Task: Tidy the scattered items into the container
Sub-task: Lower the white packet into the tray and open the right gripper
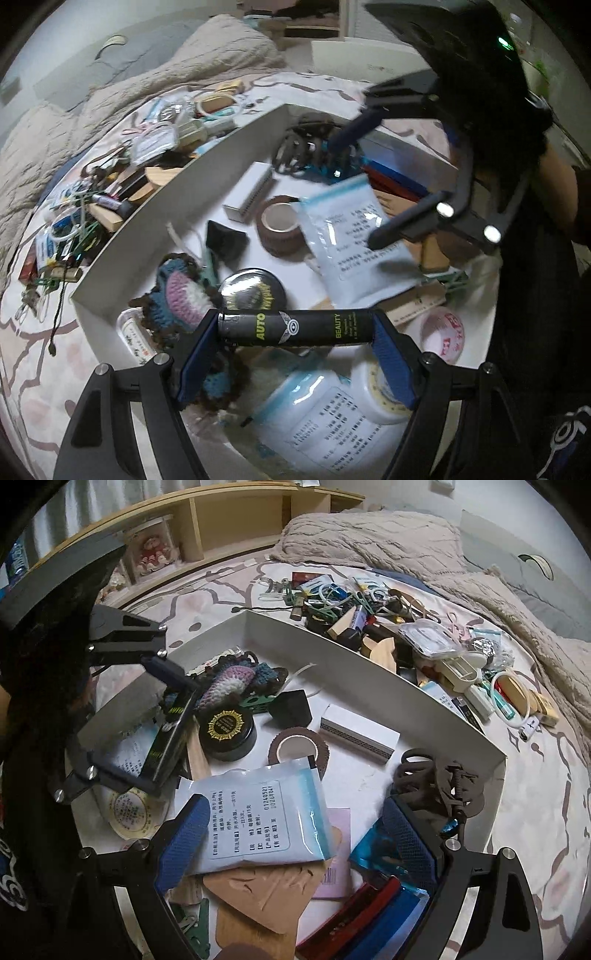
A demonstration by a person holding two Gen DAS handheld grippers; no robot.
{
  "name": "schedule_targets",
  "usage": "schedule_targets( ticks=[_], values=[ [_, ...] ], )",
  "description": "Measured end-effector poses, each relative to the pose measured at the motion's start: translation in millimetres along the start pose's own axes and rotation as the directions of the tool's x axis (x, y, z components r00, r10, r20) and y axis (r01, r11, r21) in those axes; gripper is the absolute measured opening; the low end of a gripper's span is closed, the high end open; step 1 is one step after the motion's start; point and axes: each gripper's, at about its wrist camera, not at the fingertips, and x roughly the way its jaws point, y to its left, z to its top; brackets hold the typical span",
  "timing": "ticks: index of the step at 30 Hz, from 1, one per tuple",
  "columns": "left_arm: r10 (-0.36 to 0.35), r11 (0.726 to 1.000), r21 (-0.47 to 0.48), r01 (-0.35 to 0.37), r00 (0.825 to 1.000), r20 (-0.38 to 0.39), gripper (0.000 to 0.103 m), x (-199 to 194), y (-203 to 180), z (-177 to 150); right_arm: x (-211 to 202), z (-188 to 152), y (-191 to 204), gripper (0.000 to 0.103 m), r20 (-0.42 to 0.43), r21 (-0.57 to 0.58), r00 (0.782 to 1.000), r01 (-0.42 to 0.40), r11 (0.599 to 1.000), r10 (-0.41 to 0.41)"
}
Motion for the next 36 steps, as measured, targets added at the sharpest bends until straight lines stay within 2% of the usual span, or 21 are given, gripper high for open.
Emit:
schedule_targets(
  ticks=[7, 11, 17, 20, 21, 32, 36],
  values=[
    [-0.079, 0.996, 0.027, 0.08, 0.996, -0.037, 0.079, -1, -10, -3, 0, -1, -3, 0.094, -0.001, 0.013, 1.0, 0.002, 1.0, -0.002],
    [-0.119, 0.993, 0.004, 0.119, 0.992, -0.05, 0.079, 1, -14, -2, 1, 0, -4, 0.094, -0.005, 0.019, 1.0, 0.005, 1.0, -0.005],
    [-0.057, 0.998, -0.044, 0.054, 0.995, -0.085, 0.08, 13, -9, -3, 0, 0, -5, 0.094, -0.004, 0.025, 1.0, 0.009, 1.0, -0.009],
    [-0.019, 0.999, -0.05, 0.015, 0.996, -0.083, 0.092, 15, -5, -4, 1, -1, -6, 0.094, -0.009, 0.027, 1.0, 0.015, 1.0, -0.014],
    [-0.011, 0.999, -0.051, 0.007, 0.996, -0.083, 0.092, 15, -4, -5, 2, -1, -6, 0.094, -0.01, 0.027, 1.0, 0.015, 1.0, -0.015],
    [-0.014, 0.998, -0.068, 0.01, 0.998, -0.053, 0.092, 4, 10, -7, 2, -1, -6, 0.094, -0.013, 0.027, 1.0, 0.016, 0.999, -0.015],
    [-0.003, 0.999, -0.038, 0.001, 0.999, -0.046, 0.092, -4, 12, -11, 2, -1, -5, 0.094, -0.015, 0.026, 1.0, 0.017, 1.0, -0.016]
  ],
)
